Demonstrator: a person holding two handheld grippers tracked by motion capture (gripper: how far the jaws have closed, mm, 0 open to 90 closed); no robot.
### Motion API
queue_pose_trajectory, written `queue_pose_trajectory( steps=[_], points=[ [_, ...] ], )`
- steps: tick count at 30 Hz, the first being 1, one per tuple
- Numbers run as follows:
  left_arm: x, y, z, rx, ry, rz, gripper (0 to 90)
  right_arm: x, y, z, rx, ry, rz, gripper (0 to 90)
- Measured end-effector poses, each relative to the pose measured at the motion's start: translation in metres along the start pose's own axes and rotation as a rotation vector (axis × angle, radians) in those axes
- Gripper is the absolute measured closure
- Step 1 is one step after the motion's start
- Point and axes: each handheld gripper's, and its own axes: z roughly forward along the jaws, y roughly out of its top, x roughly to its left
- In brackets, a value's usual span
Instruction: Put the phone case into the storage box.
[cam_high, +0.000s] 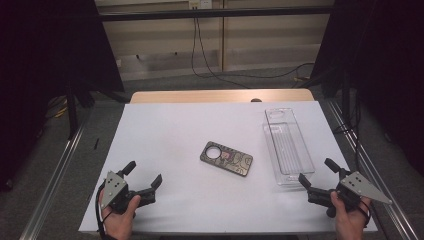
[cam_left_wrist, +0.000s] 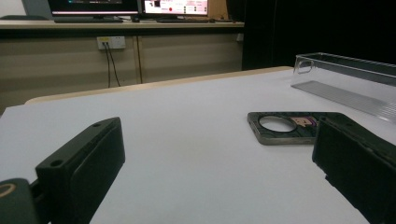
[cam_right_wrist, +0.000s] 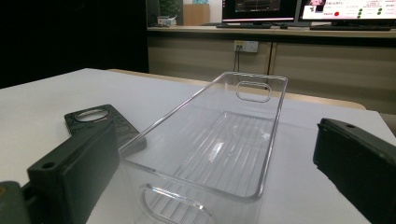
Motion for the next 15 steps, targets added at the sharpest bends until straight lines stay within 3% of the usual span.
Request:
queue_pose_trajectory(
  steps=[7, 15],
  points=[
    [-0.0007, 0.0009, -0.0003, 0.000, -0.009, -0.001, 2.2, -0.0006, 0.0002, -0.0010, -0.007, 0.008, -0.002, 0.0],
    [-0.0042, 0.0011, 0.0023, 0.015, -0.054, -0.001, 2.2, 0.0001, -0.0001, -0.0031, -0.003, 0.019, -0.002, 0.0]
  ],
)
